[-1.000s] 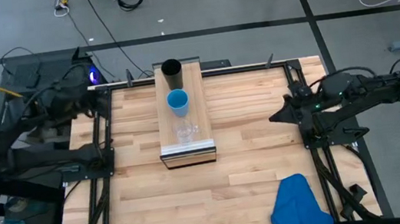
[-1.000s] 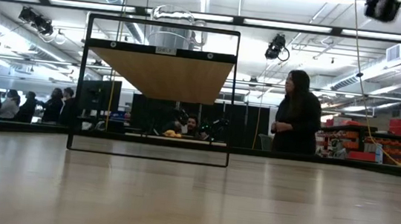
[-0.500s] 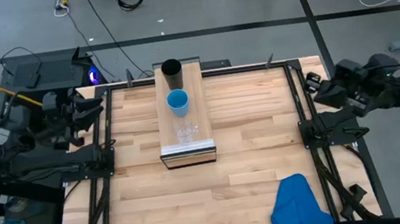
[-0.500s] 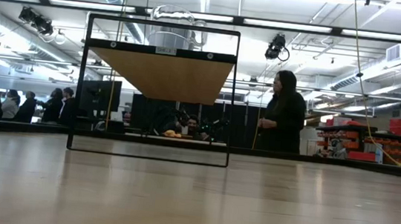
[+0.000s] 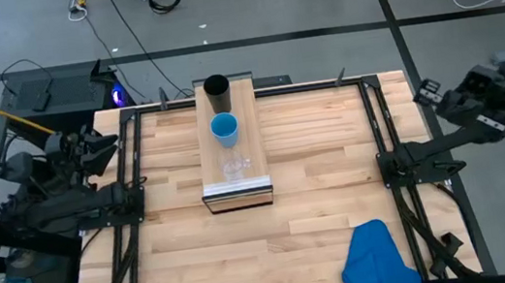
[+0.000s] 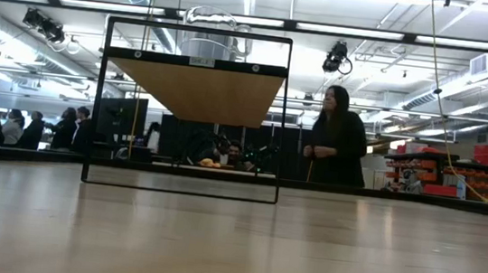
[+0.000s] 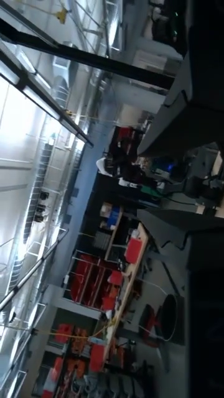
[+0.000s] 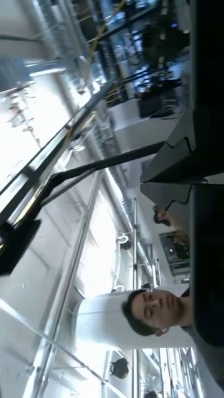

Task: Stack small to large cups/mugs on shelf
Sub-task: Return to Home Position

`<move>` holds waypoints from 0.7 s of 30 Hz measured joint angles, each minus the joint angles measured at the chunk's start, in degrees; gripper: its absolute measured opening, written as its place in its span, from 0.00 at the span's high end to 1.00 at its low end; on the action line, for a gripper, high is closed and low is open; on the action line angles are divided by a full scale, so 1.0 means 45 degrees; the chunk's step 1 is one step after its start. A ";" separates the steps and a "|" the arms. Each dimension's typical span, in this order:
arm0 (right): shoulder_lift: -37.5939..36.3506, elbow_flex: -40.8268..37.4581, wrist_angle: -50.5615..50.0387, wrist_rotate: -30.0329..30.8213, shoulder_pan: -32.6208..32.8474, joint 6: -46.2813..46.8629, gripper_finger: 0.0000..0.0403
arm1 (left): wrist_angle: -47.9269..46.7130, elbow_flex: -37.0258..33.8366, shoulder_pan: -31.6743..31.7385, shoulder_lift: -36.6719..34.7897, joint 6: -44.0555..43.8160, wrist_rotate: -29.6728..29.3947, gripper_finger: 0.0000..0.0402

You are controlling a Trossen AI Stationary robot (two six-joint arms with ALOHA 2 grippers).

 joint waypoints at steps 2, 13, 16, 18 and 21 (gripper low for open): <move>-0.0401 -0.0010 -0.0078 -0.0005 0.0000 -0.0177 0.96 | -0.0002 -0.0218 0.0001 -0.0280 -0.0201 -0.0006 0.61; -0.1370 -0.0023 -0.0586 -0.0045 0.0000 -0.0401 0.96 | 0.0310 -0.0501 0.0001 -0.0509 0.0353 -0.0413 0.63; -0.1369 -0.0035 -0.0559 0.0277 -0.0001 -0.0726 0.96 | 0.0654 -0.0501 0.0001 -0.0509 0.0268 -0.0470 0.63; -0.1350 -0.0304 0.0128 0.0324 -0.0012 -0.0885 0.96 | 0.0671 -0.0557 0.0001 -0.0509 -0.0126 -0.0435 0.62; -0.1336 -0.1476 0.1508 0.0282 -0.0010 -0.0892 0.96 | 0.0682 -0.1230 0.0001 -0.0509 -0.0884 -0.0329 0.61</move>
